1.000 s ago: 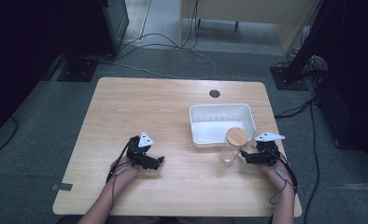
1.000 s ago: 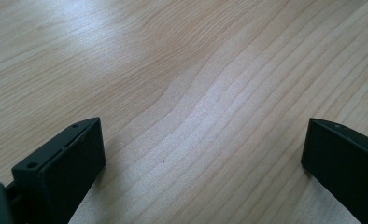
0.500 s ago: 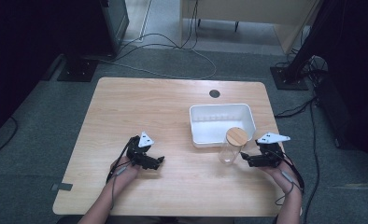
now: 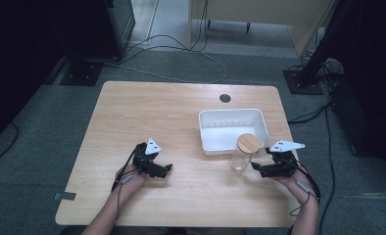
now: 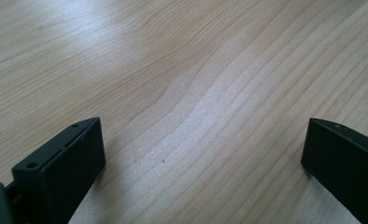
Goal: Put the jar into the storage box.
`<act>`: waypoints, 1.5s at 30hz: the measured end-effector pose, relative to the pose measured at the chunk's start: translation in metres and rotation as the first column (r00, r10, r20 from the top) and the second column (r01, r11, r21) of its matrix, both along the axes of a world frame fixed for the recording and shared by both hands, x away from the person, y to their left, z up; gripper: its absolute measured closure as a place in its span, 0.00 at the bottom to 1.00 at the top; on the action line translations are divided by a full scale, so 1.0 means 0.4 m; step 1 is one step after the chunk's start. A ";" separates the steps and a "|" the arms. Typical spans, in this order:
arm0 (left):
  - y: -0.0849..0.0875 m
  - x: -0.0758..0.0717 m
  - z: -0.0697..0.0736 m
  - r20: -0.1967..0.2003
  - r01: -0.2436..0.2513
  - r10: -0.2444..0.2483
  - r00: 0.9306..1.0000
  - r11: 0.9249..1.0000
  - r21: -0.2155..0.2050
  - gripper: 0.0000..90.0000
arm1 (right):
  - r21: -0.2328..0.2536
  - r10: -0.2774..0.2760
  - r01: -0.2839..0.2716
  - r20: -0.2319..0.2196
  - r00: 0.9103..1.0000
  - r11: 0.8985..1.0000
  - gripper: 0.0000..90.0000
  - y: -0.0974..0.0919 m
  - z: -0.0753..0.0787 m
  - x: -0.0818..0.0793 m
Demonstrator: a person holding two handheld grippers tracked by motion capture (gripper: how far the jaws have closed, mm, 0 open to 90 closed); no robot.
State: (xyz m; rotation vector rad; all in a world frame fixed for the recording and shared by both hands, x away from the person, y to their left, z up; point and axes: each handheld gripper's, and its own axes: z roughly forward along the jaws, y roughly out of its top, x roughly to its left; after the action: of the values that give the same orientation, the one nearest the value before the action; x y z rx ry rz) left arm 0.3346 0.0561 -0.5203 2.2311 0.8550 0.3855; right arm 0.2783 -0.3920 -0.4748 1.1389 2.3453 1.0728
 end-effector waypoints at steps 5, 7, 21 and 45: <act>0.000 0.000 0.000 0.000 0.000 0.000 1.000 1.000 0.000 0.00 | 0.020 0.035 -0.035 0.011 0.999 0.999 0.17 0.009 0.008 -0.005; 0.000 0.000 0.000 0.000 0.000 0.000 1.000 1.000 0.000 0.00 | 0.027 0.055 -0.055 0.015 0.998 0.998 0.17 0.013 0.010 -0.006; 0.000 0.000 0.000 0.000 0.000 0.000 1.000 1.000 0.000 0.00 | 0.069 0.093 -0.096 0.047 0.995 0.993 0.17 0.056 0.017 0.005; 0.000 0.000 0.000 0.000 0.000 0.000 1.000 1.000 0.000 0.00 | 0.174 0.093 -0.120 0.158 0.983 0.977 0.27 0.102 -0.026 0.036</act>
State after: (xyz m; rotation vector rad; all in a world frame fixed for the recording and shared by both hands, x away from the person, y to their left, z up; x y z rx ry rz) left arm 0.3346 0.0561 -0.5203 2.2311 0.8553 0.3851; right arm 0.2928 -0.3513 -0.4850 0.9636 2.2499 1.3855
